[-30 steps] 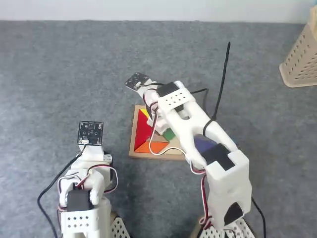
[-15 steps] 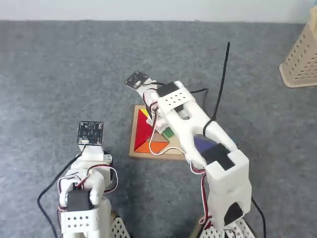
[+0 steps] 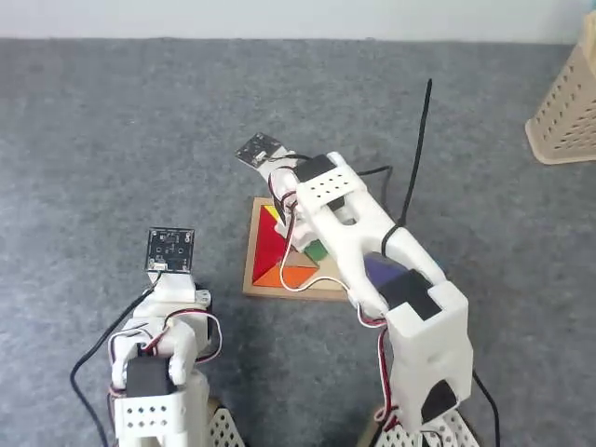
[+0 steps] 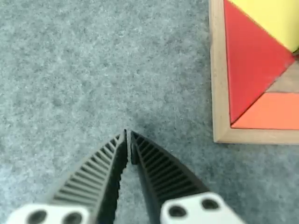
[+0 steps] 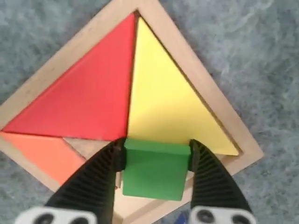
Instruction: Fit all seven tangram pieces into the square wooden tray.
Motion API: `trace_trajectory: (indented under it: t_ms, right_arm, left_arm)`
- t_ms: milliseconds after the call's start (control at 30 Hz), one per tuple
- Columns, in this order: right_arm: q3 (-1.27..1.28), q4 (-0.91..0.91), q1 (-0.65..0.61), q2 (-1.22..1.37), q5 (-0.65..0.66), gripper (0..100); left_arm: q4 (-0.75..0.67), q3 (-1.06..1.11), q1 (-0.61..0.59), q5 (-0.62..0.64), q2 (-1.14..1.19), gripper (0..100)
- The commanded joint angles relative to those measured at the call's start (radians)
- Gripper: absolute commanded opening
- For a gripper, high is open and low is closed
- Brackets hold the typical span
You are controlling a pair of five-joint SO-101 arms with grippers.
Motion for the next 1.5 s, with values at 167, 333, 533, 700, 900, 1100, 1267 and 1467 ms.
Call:
trace_trajectory:
  t_ms: [167,333,533,700,900,1100,1267,1467]
  right_arm:
    - [-0.048,0.012,-0.005,-0.021,-0.015,17.3]
    - [-0.048,0.012,-0.007,-0.021,-0.017,20.1]
    - [-0.048,0.012,-0.007,-0.022,-0.02,22.4]
    - [-0.044,0.012,-0.007,-0.054,-0.021,22.3]
    - [0.054,-0.028,-0.005,-0.189,-0.021,22.1]
    - [0.242,-0.143,0.002,-0.374,-0.032,22.1]
    - [0.407,-0.292,0.104,-0.495,-0.137,6.4]
    - [0.473,-0.355,0.157,-0.466,-0.167,0.3]
  left_arm:
    - [0.005,-0.012,-0.002,0.009,-0.017,1]
    - [0.005,-0.012,-0.002,0.009,-0.017,1]
    - [0.005,-0.012,-0.002,0.009,-0.017,1]
    - [0.005,-0.012,-0.002,0.009,-0.017,1]
    - [0.005,-0.012,-0.002,0.009,-0.017,1]
    - [0.005,-0.012,-0.002,0.009,-0.017,1]
    - [0.005,-0.012,-0.002,0.009,-0.017,1]
    - [0.005,-0.012,-0.002,0.009,-0.017,1]
